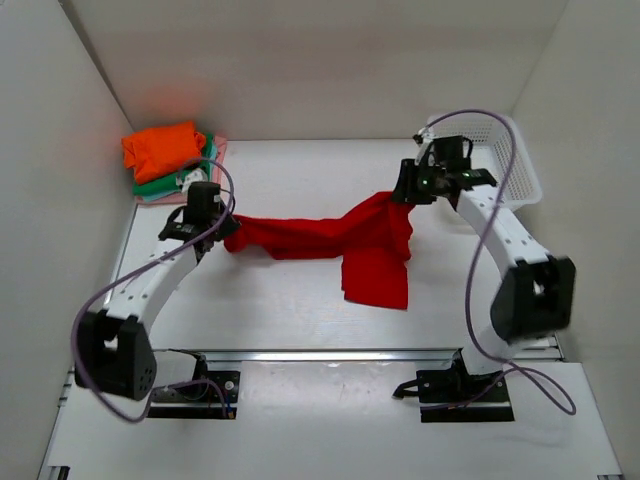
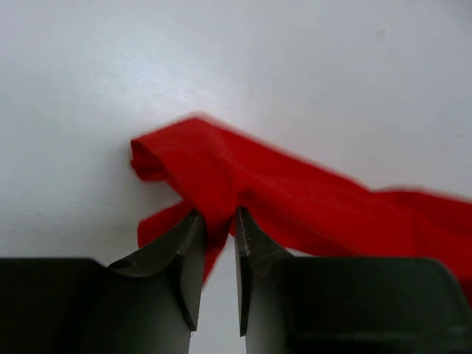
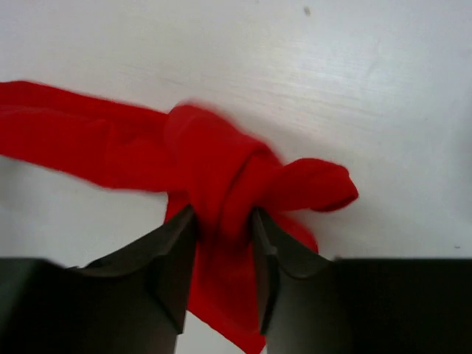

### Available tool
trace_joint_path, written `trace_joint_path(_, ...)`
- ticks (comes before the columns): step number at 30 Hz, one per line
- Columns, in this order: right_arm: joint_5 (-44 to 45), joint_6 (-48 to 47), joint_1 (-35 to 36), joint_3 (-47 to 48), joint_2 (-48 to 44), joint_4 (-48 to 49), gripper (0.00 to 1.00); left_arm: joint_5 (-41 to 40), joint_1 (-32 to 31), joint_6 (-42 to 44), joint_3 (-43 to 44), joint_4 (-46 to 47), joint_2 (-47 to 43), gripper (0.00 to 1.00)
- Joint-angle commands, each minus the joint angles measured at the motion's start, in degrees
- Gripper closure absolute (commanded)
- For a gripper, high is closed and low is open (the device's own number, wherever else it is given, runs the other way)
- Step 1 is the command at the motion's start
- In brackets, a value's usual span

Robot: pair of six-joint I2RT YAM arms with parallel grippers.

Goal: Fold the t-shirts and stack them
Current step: Flatten out the tshirt

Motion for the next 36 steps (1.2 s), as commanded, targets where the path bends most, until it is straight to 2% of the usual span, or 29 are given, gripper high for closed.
trace_joint_path(1, 2.9, -1.4, -0.3, 7.9, 9.7, 0.4, 0.64, -0.5, 4.0, 0.2, -4.9, 9.6, 1.8, 0.66)
trace_joint_path(3, 5.8, -3.5, -0.1, 13.2, 14.0, -2.0, 0.52, 2.9, 7.5, -1.1, -7.5, 14.4, 3.9, 0.58)
trace_joint_path(6, 7.4, -3.8, -0.1, 11.6, 13.6, -3.4, 0.47, 3.5, 8.5, 0.6, -7.1, 14.9, 6.3, 0.56)
trace_joint_path(7, 7.6, -3.4, -0.5, 8.2, 11.3, -2.7, 0.47, 3.5, 7.7, 1.8, -6.7, 15.1, 6.8, 0.52)
trace_joint_path(9, 8.0, -3.1, -0.6, 2.3, 9.2, -2.3, 0.47, 3.7, 7.6, 1.7, -7.1, 15.0, 7.0, 0.51)
trace_joint_path(13, 9.9, -1.8, 1.1, -8.9, 1.6, -1.1, 0.47, 7.1, 6.2, -1.7, -10.1, 14.7, 5.4, 0.52)
trace_joint_path(17, 11.0, -0.2, 3.7, -17.7, -3.7, -0.8, 0.47, 2.7, 1.8, 0.7, -14.1, 12.8, 4.7, 0.57)
trace_joint_path(19, 10.6, 0.9, 4.1, -20.8, -5.9, -0.9, 0.48, 3.1, 1.5, 0.4, -16.5, 13.5, 4.0, 0.59)
trace_joint_path(24, 9.6, 4.6, 5.2, -29.3, -12.3, 0.1, 0.48, 0.7, -0.6, 2.1, -19.4, 13.3, 3.2, 0.57)
trace_joint_path(33, 7.5, 9.7, 8.3, -40.9, -15.1, 5.7, 0.49, -3.5, -0.9, 5.5, -21.0, 17.7, 5.0, 0.57)
trace_joint_path(36, 7.8, 9.8, 9.6, -42.2, -13.3, 7.7, 0.48, -3.5, -1.7, 5.2, -20.6, 20.1, 8.2, 0.49)
